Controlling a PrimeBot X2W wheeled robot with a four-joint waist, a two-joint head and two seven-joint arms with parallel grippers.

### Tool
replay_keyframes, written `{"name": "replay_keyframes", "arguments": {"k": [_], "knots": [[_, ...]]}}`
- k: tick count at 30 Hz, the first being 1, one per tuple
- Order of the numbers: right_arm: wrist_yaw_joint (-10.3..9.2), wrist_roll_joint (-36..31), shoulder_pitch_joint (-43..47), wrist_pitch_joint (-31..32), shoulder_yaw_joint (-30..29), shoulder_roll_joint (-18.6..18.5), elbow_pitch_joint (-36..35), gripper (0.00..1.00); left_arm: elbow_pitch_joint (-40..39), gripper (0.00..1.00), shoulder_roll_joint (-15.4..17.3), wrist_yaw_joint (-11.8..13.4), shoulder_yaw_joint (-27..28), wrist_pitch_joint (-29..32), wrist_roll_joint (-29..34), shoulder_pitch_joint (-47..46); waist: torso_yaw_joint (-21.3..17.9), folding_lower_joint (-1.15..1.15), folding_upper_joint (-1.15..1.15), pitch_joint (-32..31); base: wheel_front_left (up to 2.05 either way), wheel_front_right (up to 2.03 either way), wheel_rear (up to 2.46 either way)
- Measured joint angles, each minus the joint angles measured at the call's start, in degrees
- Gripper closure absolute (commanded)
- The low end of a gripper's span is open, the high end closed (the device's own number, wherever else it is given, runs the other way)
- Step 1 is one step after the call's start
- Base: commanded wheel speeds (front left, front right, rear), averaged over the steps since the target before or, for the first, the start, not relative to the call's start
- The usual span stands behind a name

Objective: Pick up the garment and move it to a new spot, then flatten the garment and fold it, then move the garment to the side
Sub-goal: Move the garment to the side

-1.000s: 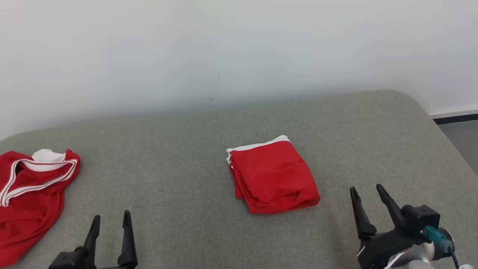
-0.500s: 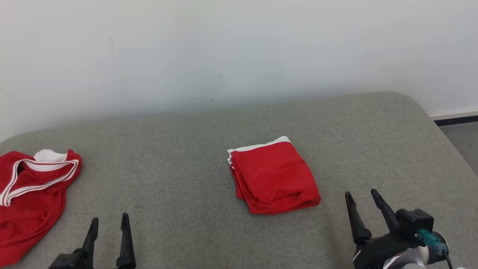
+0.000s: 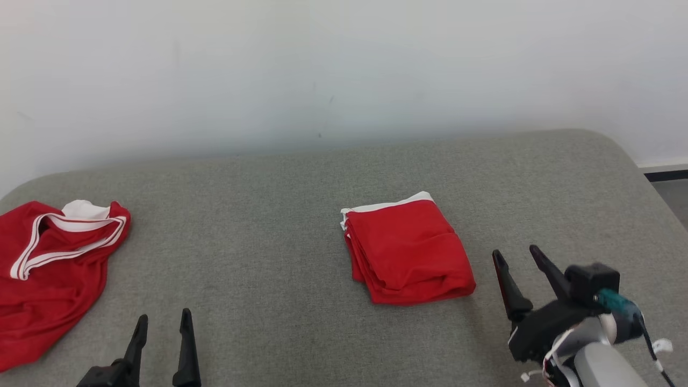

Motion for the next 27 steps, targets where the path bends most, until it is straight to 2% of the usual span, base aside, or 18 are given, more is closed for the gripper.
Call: {"name": "replay_keyframes", "arguments": {"k": [7,10,16,20,27], "knots": [[0.0,3.23,-11.06,14.23,0.56,-3.66,6.16,0.0,-0.08,0.0,0.01,-0.37,-1.85,0.01,-0.11,-1.03,3.09,0.01,0.0,1.59,0.0,0.0,0.0],[0.0,3.72,-15.92,20.73,0.31,-4.12,9.34,0.0,-0.52,0.0,0.0,-0.48,-2.69,0.0,-0.59,-2.25,4.9,0.01,0.0,2.82,0.0,0.0,0.0],[0.0,3.58,-21.12,31.9,0.37,-6.01,16.34,0.0,-1.37,0.0,0.02,-0.02,-4.39,0.0,-1.82,-4.26,8.82,0.01,0.01,5.98,0.0,0.0,0.0],[0.0,3.31,-22.1,34.59,-1.82,-6.24,19.69,0.0,-2.13,0.0,0.02,0.47,-5.93,0.0,-2.56,-4.74,11.6,0.01,0.01,7.94,0.0,0.0,0.0],[0.0,2.11,-22.93,34.61,-4.69,-4.87,23.36,0.0,-2.19,0.0,0.01,0.93,-6.62,0.01,-3.03,-5.11,14.98,0.02,0.02,11.24,0.0,0.0,0.0]]}}
